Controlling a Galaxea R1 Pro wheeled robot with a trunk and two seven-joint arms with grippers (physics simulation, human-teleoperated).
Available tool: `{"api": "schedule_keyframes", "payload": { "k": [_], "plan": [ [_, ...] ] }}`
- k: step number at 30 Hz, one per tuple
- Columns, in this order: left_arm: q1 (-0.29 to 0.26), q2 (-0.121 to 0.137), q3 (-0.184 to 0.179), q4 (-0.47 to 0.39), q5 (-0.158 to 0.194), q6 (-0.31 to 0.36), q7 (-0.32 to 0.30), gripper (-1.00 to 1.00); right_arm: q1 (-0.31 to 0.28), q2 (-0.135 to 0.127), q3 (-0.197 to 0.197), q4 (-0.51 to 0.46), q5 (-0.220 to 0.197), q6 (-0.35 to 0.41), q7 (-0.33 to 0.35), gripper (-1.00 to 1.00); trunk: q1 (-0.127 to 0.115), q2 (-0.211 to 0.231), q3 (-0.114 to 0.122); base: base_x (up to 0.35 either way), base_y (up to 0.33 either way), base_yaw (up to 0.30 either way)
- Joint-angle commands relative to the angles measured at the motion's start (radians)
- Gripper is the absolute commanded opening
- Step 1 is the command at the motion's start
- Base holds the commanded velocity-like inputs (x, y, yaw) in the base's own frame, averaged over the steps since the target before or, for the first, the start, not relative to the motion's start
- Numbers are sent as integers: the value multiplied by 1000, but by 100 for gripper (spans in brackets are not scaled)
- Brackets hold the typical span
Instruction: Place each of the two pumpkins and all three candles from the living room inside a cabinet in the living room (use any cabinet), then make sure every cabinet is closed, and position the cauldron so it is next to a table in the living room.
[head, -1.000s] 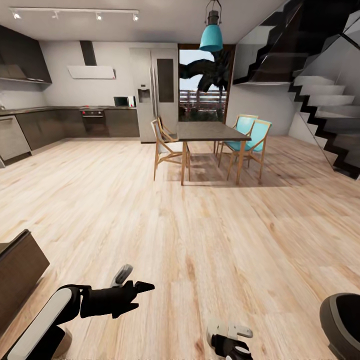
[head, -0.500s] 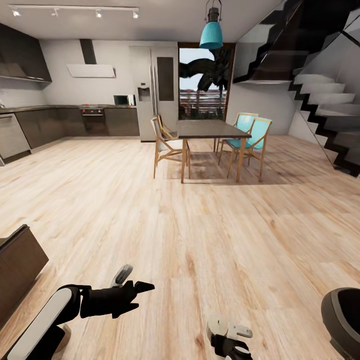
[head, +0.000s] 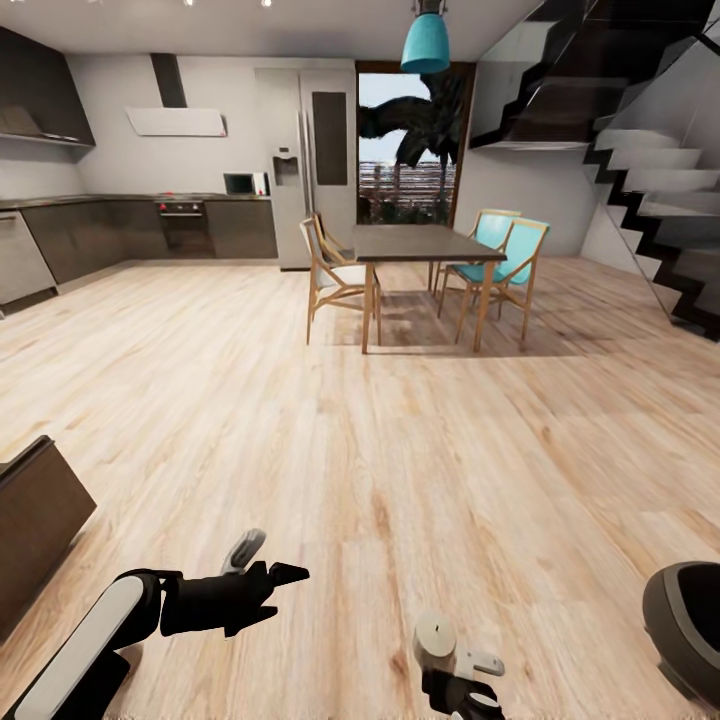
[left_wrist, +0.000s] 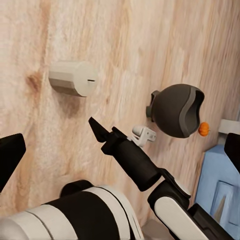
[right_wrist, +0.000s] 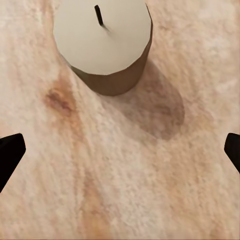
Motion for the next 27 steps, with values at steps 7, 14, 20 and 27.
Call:
{"api": "schedule_keyframes", "payload": {
  "k": [7,14,20,27],
  "plan": [
    [-1,0,-1,-1,12,-1,10,100,-1,-1,8,-3,-4,4,-9,100,3,-2,-28,0,0,0],
    [-1,-1,-1,-1,12,-1,10,100,-1,-1,8,-2,-4,4,-9,100,6,-4,-55,0,0,0],
    [-1,-1,-1,-1,12,-1,8,100,-1,-1,8,-2,-3,4,-9,100,7,-4,-63,0,0,0],
    [-1,-2,-2,-1,12,-1,8,100,-1,-1,8,-2,-2,4,-9,100,7,-4,-63,34,4,0]
  ]
}}
